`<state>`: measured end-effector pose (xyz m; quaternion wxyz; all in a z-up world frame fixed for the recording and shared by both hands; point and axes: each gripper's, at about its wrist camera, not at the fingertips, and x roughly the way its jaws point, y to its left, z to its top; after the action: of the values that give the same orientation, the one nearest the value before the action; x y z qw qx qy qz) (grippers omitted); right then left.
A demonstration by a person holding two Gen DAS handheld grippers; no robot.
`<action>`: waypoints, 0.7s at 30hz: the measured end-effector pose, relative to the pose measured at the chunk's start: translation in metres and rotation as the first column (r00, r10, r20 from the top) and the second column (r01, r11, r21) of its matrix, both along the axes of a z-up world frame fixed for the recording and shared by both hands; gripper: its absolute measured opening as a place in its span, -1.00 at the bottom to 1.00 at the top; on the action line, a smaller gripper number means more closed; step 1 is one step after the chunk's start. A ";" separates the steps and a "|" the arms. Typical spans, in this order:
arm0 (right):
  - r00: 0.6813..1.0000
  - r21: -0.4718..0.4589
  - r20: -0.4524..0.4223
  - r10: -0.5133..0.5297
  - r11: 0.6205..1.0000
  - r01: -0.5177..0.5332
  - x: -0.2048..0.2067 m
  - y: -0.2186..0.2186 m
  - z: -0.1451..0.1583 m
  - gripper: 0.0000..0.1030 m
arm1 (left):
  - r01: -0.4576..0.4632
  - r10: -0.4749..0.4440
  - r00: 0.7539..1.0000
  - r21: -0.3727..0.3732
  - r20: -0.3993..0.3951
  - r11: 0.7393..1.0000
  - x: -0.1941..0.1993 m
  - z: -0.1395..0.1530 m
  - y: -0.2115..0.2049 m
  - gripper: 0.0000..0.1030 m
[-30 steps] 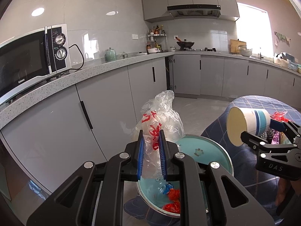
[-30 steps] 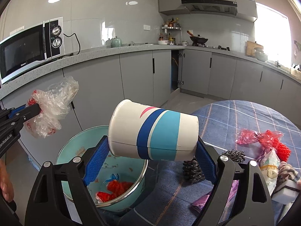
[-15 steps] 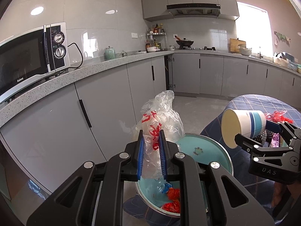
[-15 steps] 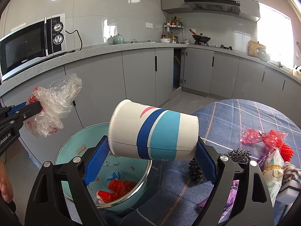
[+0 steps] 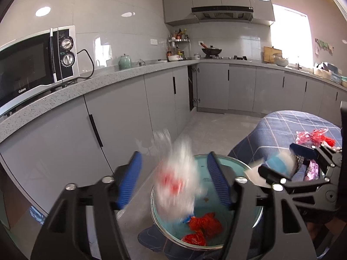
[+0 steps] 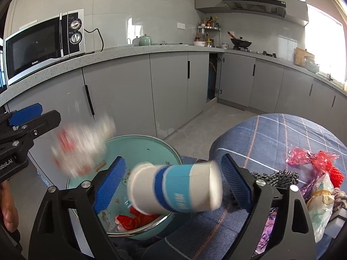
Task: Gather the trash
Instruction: 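Carry the clear bag and paper cup over the teal bin and release both, then move both open tools back toward the table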
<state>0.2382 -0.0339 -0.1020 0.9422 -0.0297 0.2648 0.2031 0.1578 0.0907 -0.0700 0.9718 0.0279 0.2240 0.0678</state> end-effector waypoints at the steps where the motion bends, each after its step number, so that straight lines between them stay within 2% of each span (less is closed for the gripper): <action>1: 1.000 0.001 -0.002 0.001 1.000 -0.001 0.000 0.000 -0.001 0.74 | 0.002 -0.002 1.000 0.000 -0.002 1.000 0.000 0.000 0.000 0.23; 15: 0.999 0.017 -0.006 -0.046 0.999 0.046 -0.009 -0.020 0.003 0.74 | 0.010 -0.010 1.000 -0.001 -0.017 1.000 0.001 -0.005 -0.002 0.25; 21: 0.994 0.008 0.006 -0.106 0.994 0.106 -0.027 -0.051 0.014 0.74 | 0.046 -0.046 0.999 0.004 -0.026 0.999 0.000 -0.008 -0.016 0.32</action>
<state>0.2108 -0.0853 -0.0876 0.9527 -0.0124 0.2620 0.1537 0.1575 0.0748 -0.0784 0.9701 0.0360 0.2355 0.0454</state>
